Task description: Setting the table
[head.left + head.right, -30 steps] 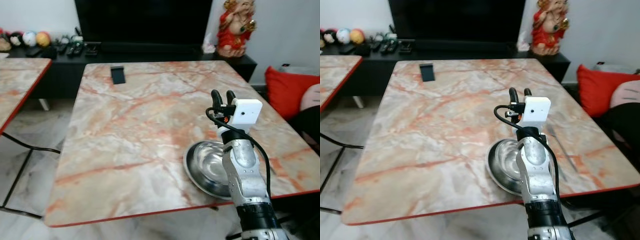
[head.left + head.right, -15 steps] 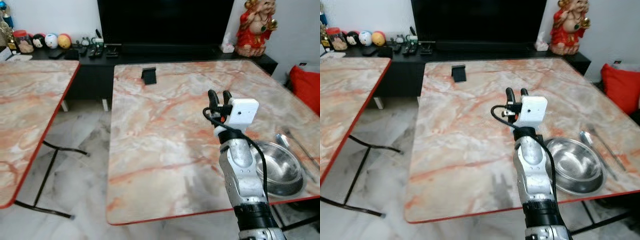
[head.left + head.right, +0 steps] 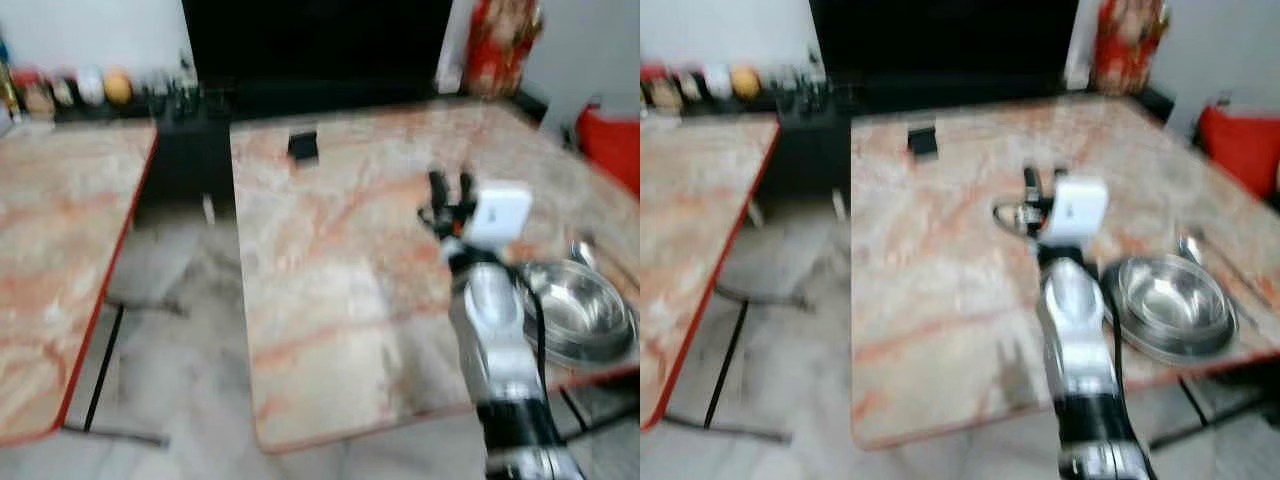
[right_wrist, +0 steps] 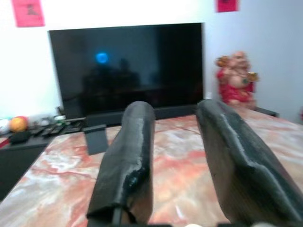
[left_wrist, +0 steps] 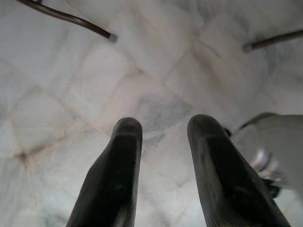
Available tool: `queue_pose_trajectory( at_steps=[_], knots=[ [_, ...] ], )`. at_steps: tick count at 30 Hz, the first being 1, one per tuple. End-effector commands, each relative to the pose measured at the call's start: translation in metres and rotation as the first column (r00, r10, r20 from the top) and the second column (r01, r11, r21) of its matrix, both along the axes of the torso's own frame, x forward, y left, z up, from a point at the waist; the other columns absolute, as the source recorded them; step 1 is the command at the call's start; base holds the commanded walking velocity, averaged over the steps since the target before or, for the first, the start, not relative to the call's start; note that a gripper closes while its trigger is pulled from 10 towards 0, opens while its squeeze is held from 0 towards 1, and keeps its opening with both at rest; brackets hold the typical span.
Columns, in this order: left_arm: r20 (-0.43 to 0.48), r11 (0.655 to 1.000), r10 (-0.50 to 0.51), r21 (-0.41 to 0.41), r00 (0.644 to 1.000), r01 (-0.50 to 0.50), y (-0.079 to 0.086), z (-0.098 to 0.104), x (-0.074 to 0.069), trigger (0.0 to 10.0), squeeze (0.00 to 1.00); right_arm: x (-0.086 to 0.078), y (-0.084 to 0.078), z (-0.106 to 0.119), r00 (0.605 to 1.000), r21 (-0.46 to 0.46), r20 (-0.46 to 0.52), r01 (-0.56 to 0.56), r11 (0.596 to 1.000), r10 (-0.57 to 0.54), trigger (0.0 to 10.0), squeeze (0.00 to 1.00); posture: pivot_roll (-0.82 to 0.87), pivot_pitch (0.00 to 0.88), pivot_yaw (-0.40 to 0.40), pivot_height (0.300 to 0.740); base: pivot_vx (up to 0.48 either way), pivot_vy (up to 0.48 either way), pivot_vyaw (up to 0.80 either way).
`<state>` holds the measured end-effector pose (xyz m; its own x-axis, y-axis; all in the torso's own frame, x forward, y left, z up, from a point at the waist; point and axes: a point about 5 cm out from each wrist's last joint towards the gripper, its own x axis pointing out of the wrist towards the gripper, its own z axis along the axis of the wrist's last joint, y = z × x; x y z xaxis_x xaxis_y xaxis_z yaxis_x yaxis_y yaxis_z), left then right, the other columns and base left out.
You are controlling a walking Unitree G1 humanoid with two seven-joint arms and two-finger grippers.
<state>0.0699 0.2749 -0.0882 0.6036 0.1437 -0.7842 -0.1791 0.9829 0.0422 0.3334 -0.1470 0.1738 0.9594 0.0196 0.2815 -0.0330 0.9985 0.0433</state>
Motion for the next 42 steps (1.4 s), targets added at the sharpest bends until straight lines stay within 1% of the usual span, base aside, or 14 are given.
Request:
queue_pose_trajectory(
  at_steps=[1, 6, 14, 37, 42],
  knots=[
    [-0.007, 0.999, -0.023, -0.028, 1.000, 0.023, -0.0097, -0.0033, -0.0003, 10.0, 0.00, 0.0016, -0.0040, 0.0046, 1.000, -0.001, 0.013, 0.007, 1.000, -0.007, 10.0, 0.00, -0.05, 0.000, 0.005, 0.740, 0.000, 0.000, 0.00],
    [-0.009, 0.999, -0.044, -0.015, 0.999, 0.044, -0.0093, -0.0029, 0.0001, 10.0, 0.00, 0.0018, -0.0031, 0.0048, 1.000, -0.001, 0.014, 0.002, 1.000, -0.002, 10.0, 0.00, -0.05, 0.000, 0.006, 0.740, 0.000, -0.100, 0.00],
    [-0.009, 0.999, -0.049, -0.012, 0.999, 0.049, -0.0089, -0.0027, -0.0002, 10.0, 0.00, 0.0018, -0.0022, 0.0040, 1.000, -0.002, 0.013, -0.002, 1.000, 0.002, 10.0, 0.00, -0.05, 0.000, 0.010, 0.740, 0.000, -0.347, 0.00],
    [0.001, 0.999, -0.034, -0.015, 0.999, 0.034, -0.0092, -0.0025, 0.0004, 10.0, 0.00, 0.0038, -0.0031, 0.0042, 1.000, -0.008, 0.010, -0.013, 1.000, 0.013, 10.0, 0.00, -0.05, 0.000, 0.003, 0.740, 0.000, 0.000, 0.00],
    [0.050, 1.000, -0.019, -0.011, 0.999, 0.020, -0.0092, 0.0000, 0.0036, 10.0, 0.00, 0.0045, -0.0046, 0.0050, 1.000, -0.010, 0.010, -0.013, 1.000, 0.013, 10.0, 0.00, -0.04, 0.000, -0.005, 0.740, 0.000, 0.000, 0.00]
  ],
)
